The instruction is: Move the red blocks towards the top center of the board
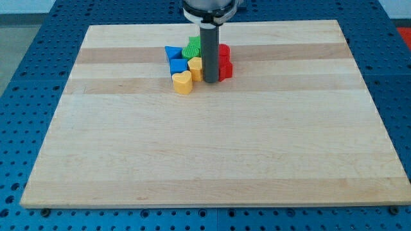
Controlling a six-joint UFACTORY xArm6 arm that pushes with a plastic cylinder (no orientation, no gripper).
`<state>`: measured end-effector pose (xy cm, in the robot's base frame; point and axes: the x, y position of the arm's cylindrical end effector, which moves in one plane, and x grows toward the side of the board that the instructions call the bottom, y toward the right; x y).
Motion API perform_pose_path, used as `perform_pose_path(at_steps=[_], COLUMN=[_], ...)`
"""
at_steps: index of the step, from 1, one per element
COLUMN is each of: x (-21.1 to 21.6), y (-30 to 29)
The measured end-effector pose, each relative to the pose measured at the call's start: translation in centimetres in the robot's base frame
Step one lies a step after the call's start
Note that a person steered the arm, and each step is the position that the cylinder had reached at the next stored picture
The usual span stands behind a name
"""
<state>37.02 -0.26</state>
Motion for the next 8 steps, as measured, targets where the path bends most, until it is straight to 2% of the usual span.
perform_pose_path(at_steps=[3, 7, 8], x=[-1.2, -9.1, -9.5], y=[4.2, 4.2, 4.1])
